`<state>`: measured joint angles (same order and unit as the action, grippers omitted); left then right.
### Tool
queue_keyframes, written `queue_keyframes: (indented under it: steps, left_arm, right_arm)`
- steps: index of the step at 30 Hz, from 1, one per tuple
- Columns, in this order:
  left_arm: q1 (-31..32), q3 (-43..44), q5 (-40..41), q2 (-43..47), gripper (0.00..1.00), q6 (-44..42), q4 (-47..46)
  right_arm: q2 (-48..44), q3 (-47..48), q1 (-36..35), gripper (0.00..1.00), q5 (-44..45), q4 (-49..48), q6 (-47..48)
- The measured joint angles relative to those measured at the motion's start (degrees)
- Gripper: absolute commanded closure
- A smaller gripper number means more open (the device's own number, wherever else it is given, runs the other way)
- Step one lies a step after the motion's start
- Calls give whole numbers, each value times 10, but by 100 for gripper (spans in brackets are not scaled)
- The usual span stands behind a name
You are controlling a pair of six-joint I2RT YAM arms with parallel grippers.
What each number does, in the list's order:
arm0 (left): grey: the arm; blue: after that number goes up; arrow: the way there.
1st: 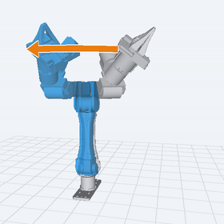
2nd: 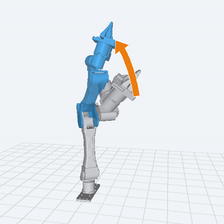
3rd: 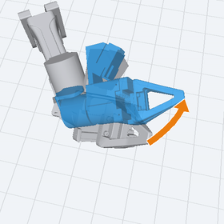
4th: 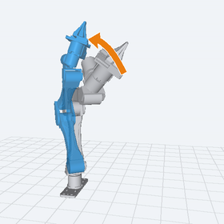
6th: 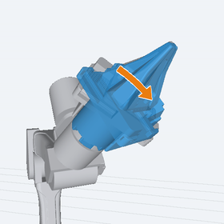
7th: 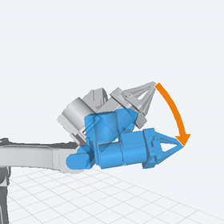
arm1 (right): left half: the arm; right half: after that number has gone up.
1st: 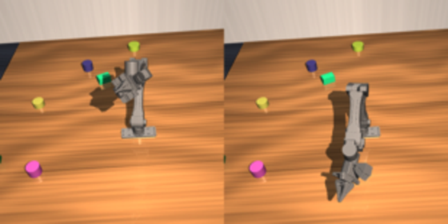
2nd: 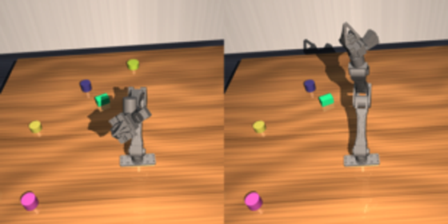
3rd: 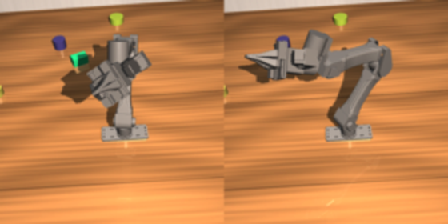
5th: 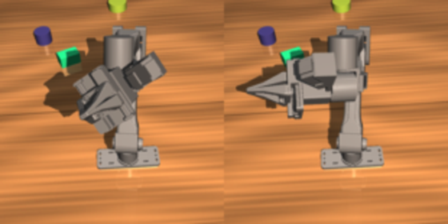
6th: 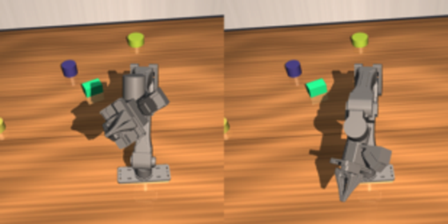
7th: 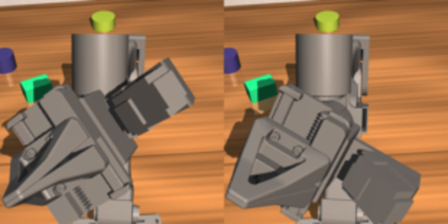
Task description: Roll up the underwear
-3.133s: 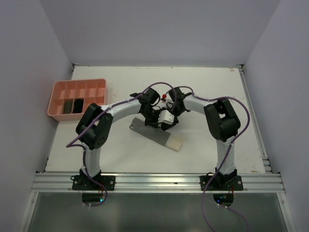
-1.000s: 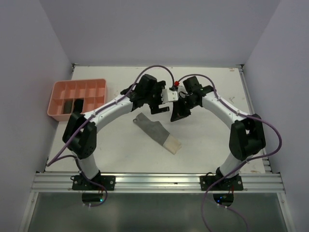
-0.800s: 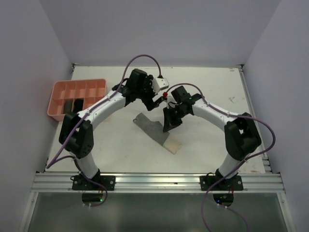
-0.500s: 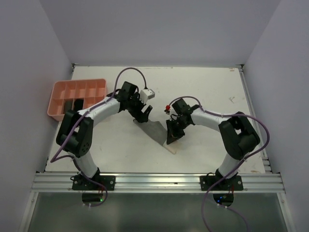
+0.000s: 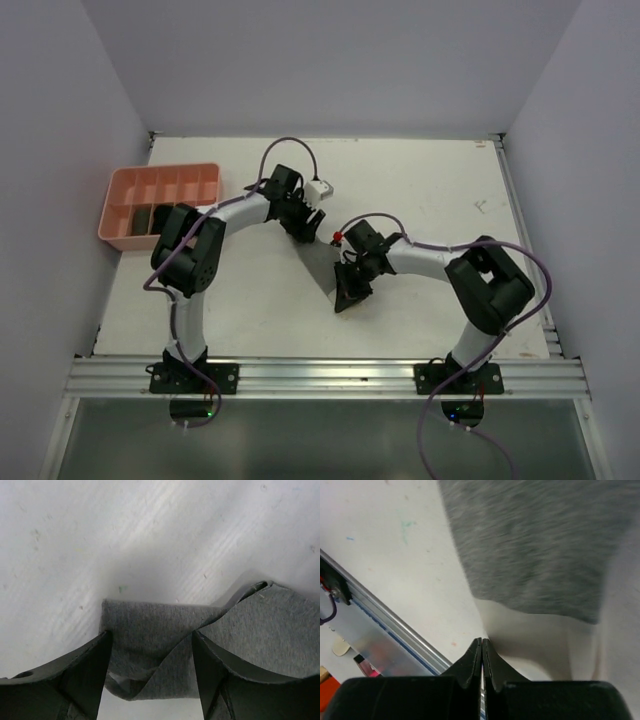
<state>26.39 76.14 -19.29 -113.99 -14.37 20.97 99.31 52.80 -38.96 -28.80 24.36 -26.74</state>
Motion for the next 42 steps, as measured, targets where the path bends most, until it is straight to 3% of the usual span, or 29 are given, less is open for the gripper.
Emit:
queue_keyframes:
  steps: [1, 3, 4, 6, 8, 9, 13, 16, 18, 23, 24, 25, 27, 32, 42]
  left_arm:
    - [0, 15, -3, -11, 30, -5, -2]
    - [1, 42, -19, -32, 18, -24, -5]
    - [1, 47, -27, -35, 3, -33, -7]
    - [2, 49, -41, -36, 0, -48, -8]
    - [2, 49, -50, -35, 0, -58, -11]
    - [2, 49, -55, -33, 0, -58, -14]
    - [-6, 42, -75, 4, 0, -27, -33]
    - [-28, 41, -89, 61, 0, 38, -64]
    - [-50, 44, -89, 99, 0, 85, -85]
    - [-107, 59, -183, 126, 32, 172, -120]
    - [-113, 46, -205, 126, 37, 195, -138]
    - [-116, 28, -223, 127, 50, 214, -157]
    - [-117, -49, -263, 131, 59, 282, -220]
    - [-100, -193, -315, 115, 60, 410, -327]
    - [-73, -199, -339, 7, 63, 491, -434]
  right_arm:
    - [-2, 0, -4, 95, -5, -7, -8]
    - [-15, 0, -10, 92, -9, -23, -23]
    - [-30, 0, -11, 91, -9, -31, -31]
    - [-81, 0, -12, 85, -2, -47, -44]
    - [-148, 0, -11, 70, 21, -64, -52]
    - [-179, 3, -11, 68, 31, -73, -53]
    - [-223, 28, -5, 71, 57, -105, -47]
    - [-165, 68, 5, 78, 51, -110, -28]
    - [-104, 103, 11, 88, 38, -101, -10]
    - [-20, 115, 35, 97, 11, -93, 12]
    - [-11, 110, 46, 97, 0, -97, 12]
    - [-7, 100, 61, 98, -10, -108, 12]
    - [-2, 76, 94, 99, -36, -126, 11]
    - [21, 28, 127, 100, -83, -184, 5]
    - [12, -135, 116, 100, -127, -328, -76]
